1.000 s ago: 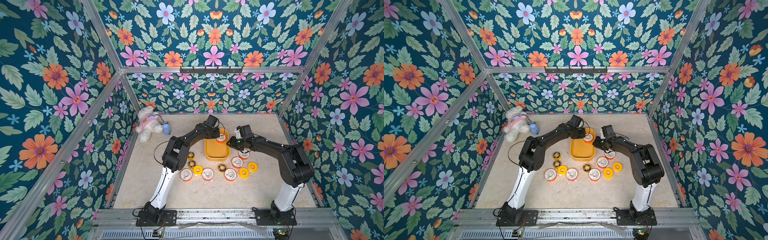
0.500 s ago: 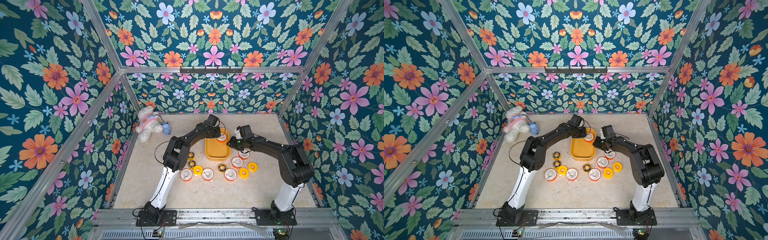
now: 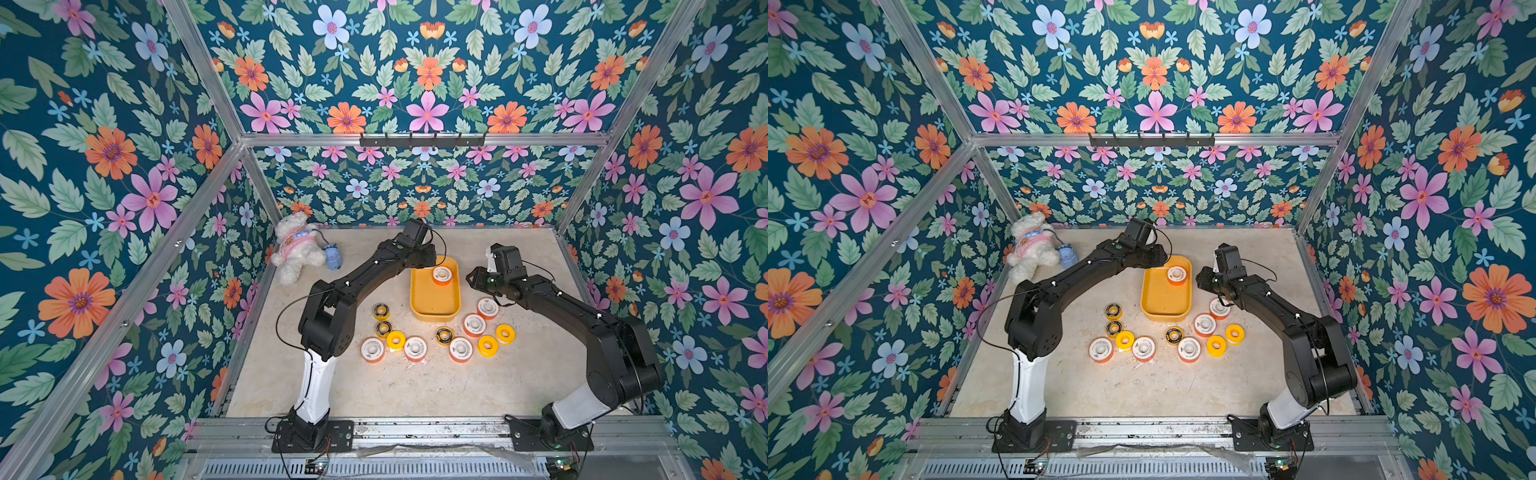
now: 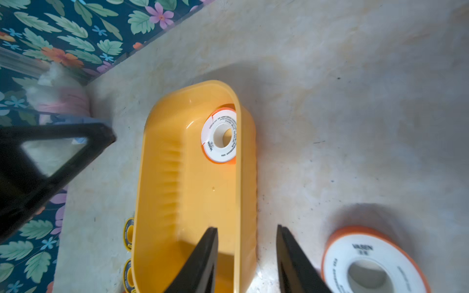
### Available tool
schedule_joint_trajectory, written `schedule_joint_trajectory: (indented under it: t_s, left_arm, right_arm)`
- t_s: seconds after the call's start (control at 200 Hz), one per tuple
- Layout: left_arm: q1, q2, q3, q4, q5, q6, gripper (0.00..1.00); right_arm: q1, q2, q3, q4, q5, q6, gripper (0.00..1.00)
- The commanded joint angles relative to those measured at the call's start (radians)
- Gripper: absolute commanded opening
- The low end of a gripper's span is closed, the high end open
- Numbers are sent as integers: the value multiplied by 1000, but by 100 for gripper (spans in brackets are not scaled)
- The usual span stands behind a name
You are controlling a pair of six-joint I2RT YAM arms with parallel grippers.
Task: Put the sealing tape into the storage box
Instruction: Pick up the sealing tape at the center of the board.
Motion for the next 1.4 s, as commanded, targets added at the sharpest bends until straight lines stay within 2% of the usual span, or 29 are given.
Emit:
schedule_joint_trajectory:
  t_s: [0.0, 0.37, 0.61, 1.07, 1.4]
  left_arm:
    - [10, -106, -109, 38, -90, 27, 42]
    - [47, -463, -494, 50, -240, 10, 42]
    - [91, -595, -650, 66, -265, -8, 42]
    - [111, -614, -691, 65, -259, -12, 42]
    - [112, -605, -693, 66, -258, -11, 42]
  right_arm:
    - [-1, -37, -32, -58, 91, -28, 43]
    - [-1, -20, -92, -130, 144, -35, 44]
    - [20, 54, -63, -170, 165, -63, 44]
    - [71, 185, 18, -243, 273, -63, 43]
    - [80, 239, 39, -257, 337, -53, 39]
